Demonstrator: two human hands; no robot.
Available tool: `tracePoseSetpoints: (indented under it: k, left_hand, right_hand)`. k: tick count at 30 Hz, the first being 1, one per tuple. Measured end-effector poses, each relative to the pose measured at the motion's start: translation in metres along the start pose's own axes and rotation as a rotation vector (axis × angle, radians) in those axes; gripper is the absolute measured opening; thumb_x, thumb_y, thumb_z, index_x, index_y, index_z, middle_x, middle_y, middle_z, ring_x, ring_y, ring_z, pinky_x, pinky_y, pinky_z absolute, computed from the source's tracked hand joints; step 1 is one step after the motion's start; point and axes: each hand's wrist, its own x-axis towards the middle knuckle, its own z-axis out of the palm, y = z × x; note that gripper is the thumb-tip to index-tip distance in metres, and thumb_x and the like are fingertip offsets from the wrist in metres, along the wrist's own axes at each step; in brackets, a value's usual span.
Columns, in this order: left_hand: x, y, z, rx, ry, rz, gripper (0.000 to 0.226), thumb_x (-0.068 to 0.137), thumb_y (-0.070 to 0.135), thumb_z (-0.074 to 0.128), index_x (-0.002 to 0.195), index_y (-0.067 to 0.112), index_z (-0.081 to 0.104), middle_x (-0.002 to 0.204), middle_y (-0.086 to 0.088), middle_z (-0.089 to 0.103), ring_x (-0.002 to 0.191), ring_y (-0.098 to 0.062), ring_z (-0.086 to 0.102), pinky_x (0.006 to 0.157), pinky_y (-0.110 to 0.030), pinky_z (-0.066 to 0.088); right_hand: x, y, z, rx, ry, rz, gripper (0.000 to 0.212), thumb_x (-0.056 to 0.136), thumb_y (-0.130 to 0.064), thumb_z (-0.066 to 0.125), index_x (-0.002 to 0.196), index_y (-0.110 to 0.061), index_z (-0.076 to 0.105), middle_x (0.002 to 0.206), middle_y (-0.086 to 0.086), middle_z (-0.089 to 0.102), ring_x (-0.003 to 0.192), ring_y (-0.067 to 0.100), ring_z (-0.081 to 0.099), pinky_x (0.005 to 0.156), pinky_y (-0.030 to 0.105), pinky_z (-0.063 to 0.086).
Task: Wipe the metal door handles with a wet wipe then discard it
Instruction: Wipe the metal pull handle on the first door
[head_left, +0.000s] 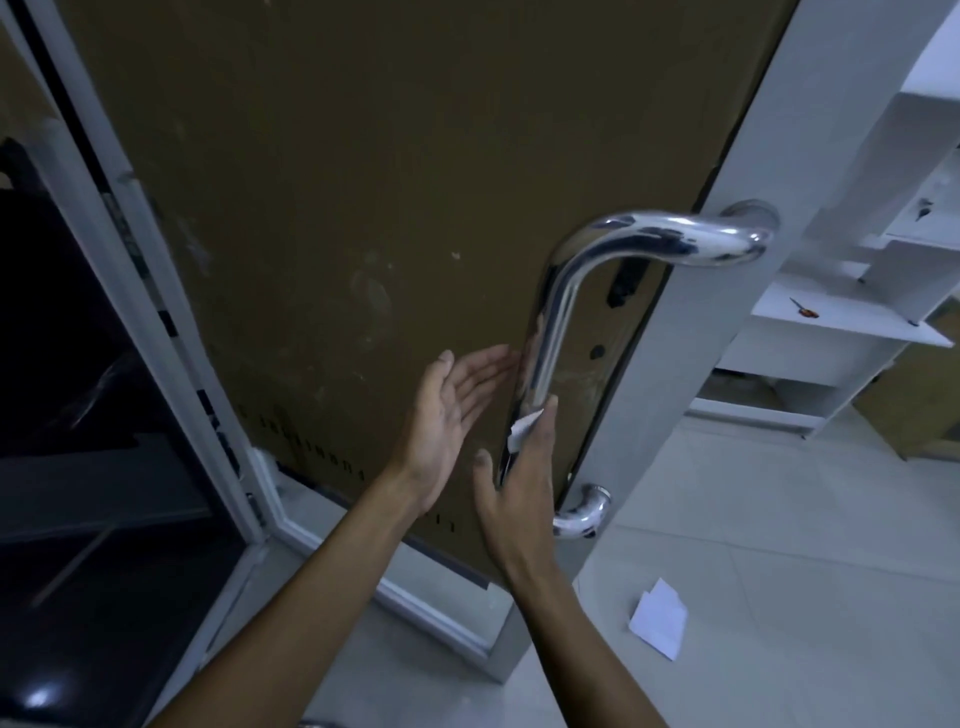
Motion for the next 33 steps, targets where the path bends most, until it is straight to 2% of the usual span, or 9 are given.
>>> tracePoseSetpoints:
  k: [2,5,9,13,19,23,26,31,33]
  left_hand:
    - [-0.009,-0.014,-0.007,0.101,0.024,-0.065,0.057,0.103,0.047,0.017,0.130,0.018,0.057,0.131,0.004,0.062,0.127,-0.008,0.053,0.110,-0.030,0.033]
    - [-0.025,-0.042,-0.017,0.218,0.059,-0.177,0.063,0.091,0.060,0.023,0.131,0.025,0.057,0.133,0.010,0.060,0.126,-0.002,0.051,0.110,-0.026,0.033]
    - [-0.041,-0.071,-0.023,0.283,0.043,-0.300,0.062,0.093,0.057,0.019,0.136,0.028,0.051,0.138,0.012,0.055,0.128,0.003,0.046,0.113,-0.024,0.028]
    - [-0.048,-0.085,-0.023,0.327,0.008,-0.341,0.057,0.098,0.052,0.013,0.140,0.032,0.047,0.142,0.015,0.050,0.133,0.003,0.040,0.114,-0.025,0.022]
    - [-0.047,-0.090,-0.025,0.343,0.013,-0.361,0.056,0.102,0.046,0.010,0.141,0.028,0.046,0.142,0.012,0.050,0.133,0.002,0.040,0.112,-0.022,0.022]
    - [-0.047,-0.092,-0.025,0.327,0.034,-0.363,0.055,0.103,0.043,0.010,0.141,0.027,0.046,0.141,0.011,0.049,0.132,-0.001,0.041,0.111,-0.022,0.023]
    - [-0.045,-0.093,-0.026,0.324,0.037,-0.369,0.051,0.103,0.045,0.011,0.134,0.034,0.050,0.138,0.013,0.051,0.128,0.002,0.044,0.110,-0.020,0.025]
    - [-0.042,-0.095,-0.028,0.336,0.054,-0.383,0.045,0.103,0.046,0.014,0.118,0.044,0.056,0.126,0.023,0.057,0.118,0.012,0.047,0.103,-0.016,0.028]
    - [-0.040,-0.096,-0.029,0.342,0.061,-0.390,0.045,0.103,0.046,0.014,0.115,0.044,0.057,0.122,0.026,0.057,0.118,0.012,0.048,0.103,-0.015,0.029]
  right_hand:
    - [-0.006,0.007,0.001,-0.060,-0.018,-0.033,0.091,0.088,-0.031,0.054,0.151,-0.028,-0.012,0.154,-0.024,-0.008,0.145,-0.004,0.003,0.116,0.014,0.010]
    - [-0.031,0.034,0.005,-0.277,-0.111,-0.028,0.095,0.085,-0.030,0.059,0.154,-0.011,-0.004,0.162,-0.001,0.005,0.146,0.013,0.018,0.119,0.027,0.016]
    - [-0.057,0.062,0.001,-0.526,-0.302,0.031,0.094,0.083,-0.040,0.059,0.154,-0.007,0.006,0.162,0.008,0.012,0.149,0.024,0.016,0.120,0.035,0.002]
    - [-0.068,0.076,-0.015,-0.834,-0.333,-0.053,0.093,0.068,-0.034,0.069,0.148,-0.001,0.034,0.155,0.015,0.033,0.143,0.030,0.032,0.118,0.048,0.017]
    - [-0.053,0.085,-0.021,-0.935,-0.280,-0.086,0.083,0.062,-0.034,0.076,0.133,0.000,0.054,0.130,0.018,0.059,0.127,0.034,0.052,0.111,0.053,0.035]
    - [-0.019,0.074,-0.015,-0.876,-0.371,-0.049,0.049,0.077,-0.043,0.059,0.114,-0.011,0.057,0.102,0.004,0.066,0.104,0.022,0.062,0.119,0.047,0.011]
    - [-0.009,0.076,-0.027,-0.894,-0.489,-0.040,0.044,0.081,-0.048,0.049,0.113,-0.019,0.053,0.106,-0.001,0.065,0.107,0.018,0.059,0.119,0.045,0.003]
    - [-0.024,0.089,-0.059,-1.098,-0.471,-0.180,0.044,0.077,-0.046,0.061,0.112,-0.018,0.062,0.113,0.006,0.066,0.123,0.029,0.054,0.116,0.052,0.023]
    - [-0.023,0.087,-0.063,-1.104,-0.475,-0.198,0.044,0.081,-0.047,0.060,0.112,-0.017,0.062,0.115,0.006,0.065,0.125,0.028,0.052,0.117,0.051,0.021]
